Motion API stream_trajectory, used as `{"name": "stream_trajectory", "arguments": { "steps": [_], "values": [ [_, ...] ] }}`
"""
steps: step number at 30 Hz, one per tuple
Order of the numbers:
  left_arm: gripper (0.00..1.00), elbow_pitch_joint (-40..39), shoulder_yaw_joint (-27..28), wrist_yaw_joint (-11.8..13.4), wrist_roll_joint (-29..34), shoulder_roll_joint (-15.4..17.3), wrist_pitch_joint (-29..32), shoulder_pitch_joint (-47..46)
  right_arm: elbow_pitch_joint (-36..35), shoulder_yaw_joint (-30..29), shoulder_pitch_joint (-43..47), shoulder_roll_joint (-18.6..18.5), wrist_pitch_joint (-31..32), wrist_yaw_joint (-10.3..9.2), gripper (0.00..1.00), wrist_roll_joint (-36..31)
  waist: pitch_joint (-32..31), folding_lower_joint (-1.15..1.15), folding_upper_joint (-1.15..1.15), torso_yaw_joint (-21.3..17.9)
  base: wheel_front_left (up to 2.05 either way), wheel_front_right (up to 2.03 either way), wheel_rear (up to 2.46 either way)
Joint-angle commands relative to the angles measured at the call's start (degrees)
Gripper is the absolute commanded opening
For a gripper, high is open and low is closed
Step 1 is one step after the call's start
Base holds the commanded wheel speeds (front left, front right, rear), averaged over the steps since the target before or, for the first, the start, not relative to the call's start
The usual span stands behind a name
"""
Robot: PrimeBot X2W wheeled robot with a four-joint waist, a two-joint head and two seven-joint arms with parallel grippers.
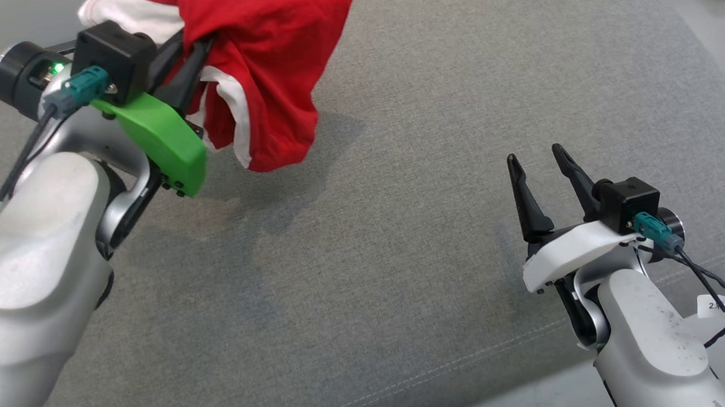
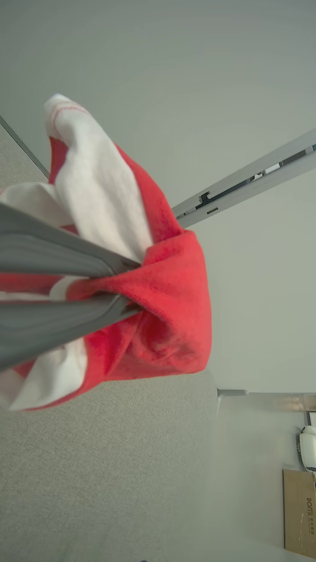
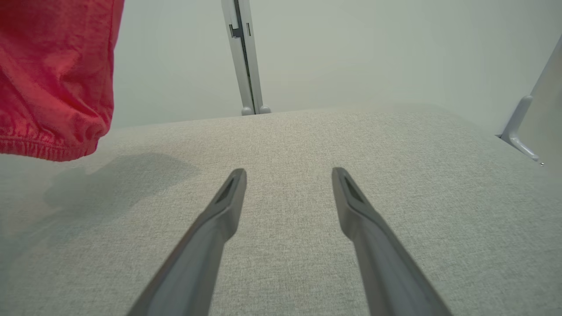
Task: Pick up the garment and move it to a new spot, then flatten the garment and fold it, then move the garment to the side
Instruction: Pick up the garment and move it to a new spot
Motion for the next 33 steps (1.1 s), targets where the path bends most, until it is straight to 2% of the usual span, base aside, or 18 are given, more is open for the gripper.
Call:
{"name": "stream_trajectory", "arguments": {
  "steps": [1,6,12,17,27,28,29,30,33],
  "values": [
    [0.0,-1.11,-0.45,0.54,0.32,-0.56,-0.63,1.13,0.05,-0.17,-0.71,0.25,-0.28,0.0,1.0,0.61,1.04,0.0,0.0,-1.65,0.0,0.0,0.0],
    [0.0,-3.2,-2.2,1.5,0.58,-2.46,-1.62,3.75,-0.61,-0.78,-0.51,0.52,-0.3,0.0,1.0,0.5,1.67,0.0,0.0,-2.16,0.0,0.0,0.0],
    [0.0,-0.99,-3.05,2.09,-0.94,-4.33,-3.05,7.26,-1.21,-1.19,-0.52,0.74,-0.31,0.0,1.0,0.25,2.36,0.0,0.0,-1.76,0.0,0.0,0.0],
    [0.0,3.74,-2.92,1.87,-2.73,-6.27,-6.41,10.27,-1.19,-1.44,-0.61,0.75,-0.31,0.0,1.0,0.13,2.5,0.0,0.0,-0.8,0.0,0.0,0.0],
    [0.0,14.79,-6.02,0.85,-3.97,-13.16,-13.16,14.77,-0.49,-1.54,0.34,0.72,-0.32,0.0,1.0,-0.36,1.32,0.0,0.0,1.99,0.0,0.0,0.0],
    [0.11,15.77,-6.07,0.86,-3.76,-13.7,-13.7,14.77,-0.5,-1.64,0.38,0.66,-0.32,0.0,1.0,-0.42,1.19,0.0,0.0,2.29,0.0,0.0,0.0],
    [0.62,16.75,-6.12,1.05,-3.51,-14.22,-14.24,14.72,-0.49,-1.67,0.47,0.65,-0.32,0.0,1.0,-0.49,1.04,0.0,0.0,2.55,0.0,0.0,0.0],
    [1.0,17.61,-6.21,1.36,-3.22,-14.55,-14.69,14.63,-0.46,-1.68,0.64,0.6,-0.32,0.0,1.0,-0.52,0.85,0.0,0.0,2.8,0.0,0.0,0.0],
    [1.0,18.9,-5.93,1.84,-2.48,-15.71,-15.97,14.78,-0.35,-1.95,1.32,0.4,-0.32,0.0,1.0,-0.6,0.15,0.0,0.0,3.53,0.0,0.0,0.0]
  ]
}}
